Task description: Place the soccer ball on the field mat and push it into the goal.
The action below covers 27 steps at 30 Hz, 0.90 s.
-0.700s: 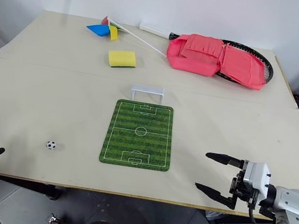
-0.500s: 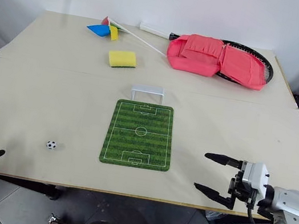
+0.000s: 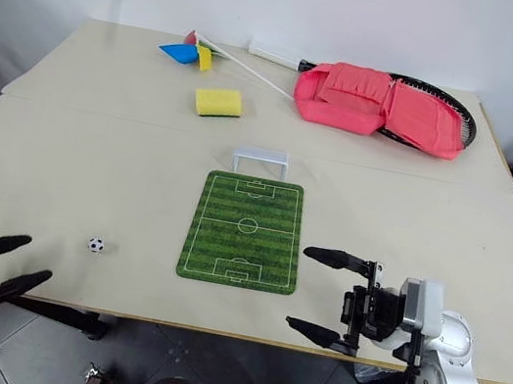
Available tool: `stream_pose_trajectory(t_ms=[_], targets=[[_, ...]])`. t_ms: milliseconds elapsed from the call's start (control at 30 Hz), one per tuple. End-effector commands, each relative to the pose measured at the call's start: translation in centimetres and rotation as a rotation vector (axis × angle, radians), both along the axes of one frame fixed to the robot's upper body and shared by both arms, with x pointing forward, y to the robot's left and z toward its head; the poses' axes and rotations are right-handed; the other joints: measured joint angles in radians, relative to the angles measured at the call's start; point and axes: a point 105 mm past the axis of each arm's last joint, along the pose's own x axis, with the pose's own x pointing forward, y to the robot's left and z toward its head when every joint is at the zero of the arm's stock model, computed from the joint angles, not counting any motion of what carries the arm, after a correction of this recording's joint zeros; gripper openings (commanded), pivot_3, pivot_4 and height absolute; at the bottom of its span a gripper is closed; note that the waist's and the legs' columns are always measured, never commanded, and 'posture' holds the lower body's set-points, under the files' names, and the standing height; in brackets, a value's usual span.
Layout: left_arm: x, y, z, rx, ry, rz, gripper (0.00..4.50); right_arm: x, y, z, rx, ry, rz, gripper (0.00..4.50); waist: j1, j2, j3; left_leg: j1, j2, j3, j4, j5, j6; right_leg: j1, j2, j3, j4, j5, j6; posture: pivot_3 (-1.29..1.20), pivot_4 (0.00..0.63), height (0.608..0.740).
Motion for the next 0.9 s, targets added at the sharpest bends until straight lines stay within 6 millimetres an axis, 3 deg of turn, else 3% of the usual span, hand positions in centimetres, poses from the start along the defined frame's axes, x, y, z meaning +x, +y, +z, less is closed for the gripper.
stream_pose_trajectory(t_ms=[33,167,333,433,767,900], targets=[[0.9,-1.4,0.9,-0.034,-0.023,-0.045,4.48,-0.4,-0.7,-0.3,-0.047,-0.022,0.015,4.50,-0.001,0.000,0.000,0.000,0.000,0.000,0.000,0.000,0.000,0.000,0.000,0.000,0.000,0.000,0.000,0.00,0.150,0.740],[2.7,-3.9,-0.2,-0.043,0.012,-0.122,4.48,-0.7,-0.9,-0.9,-0.084,-0.030,0.042,4.50,-0.003,0.001,0.000,0.000,0.000,0.000,0.000,0.000,0.000,0.000,0.000,0.000,0.001,0.000,0.000,0.00,0.150,0.740],[4.3,-4.7,-1.2,-0.026,0.033,-0.133,4.48,-0.4,-1.2,-1.0,-0.093,-0.026,0.019,4.50,-0.006,0.000,0.000,0.000,0.000,0.000,0.002,0.000,0.000,0.000,0.001,0.001,0.002,0.000,0.000,0.00,0.150,0.740],[4.6,-5.3,-1.6,-0.030,0.049,-0.159,3.91,-0.3,-1.4,-1.1,-0.094,-0.023,-0.004,4.50,-0.005,0.000,0.000,0.000,0.000,0.001,0.002,0.000,0.000,0.000,0.001,0.001,0.002,0.000,0.000,0.00,0.150,0.740],[5.1,-5.9,-2.4,-0.014,0.069,-0.188,0.94,-0.7,-1.7,-1.2,-0.076,-0.031,-0.069,4.50,-0.002,0.001,0.000,0.000,0.000,0.001,0.004,0.000,0.000,0.000,0.001,0.002,0.003,0.000,0.000,0.00,0.150,0.740],[6.0,-8.3,0.6,-0.049,-0.004,-0.303,0.85,-0.4,-2.5,-0.6,-0.065,-0.063,-0.123,4.50,0.005,0.001,0.000,0.000,0.000,0.001,0.006,0.000,0.000,0.000,0.001,0.002,0.005,0.000,0.000,0.00,0.150,0.740]])
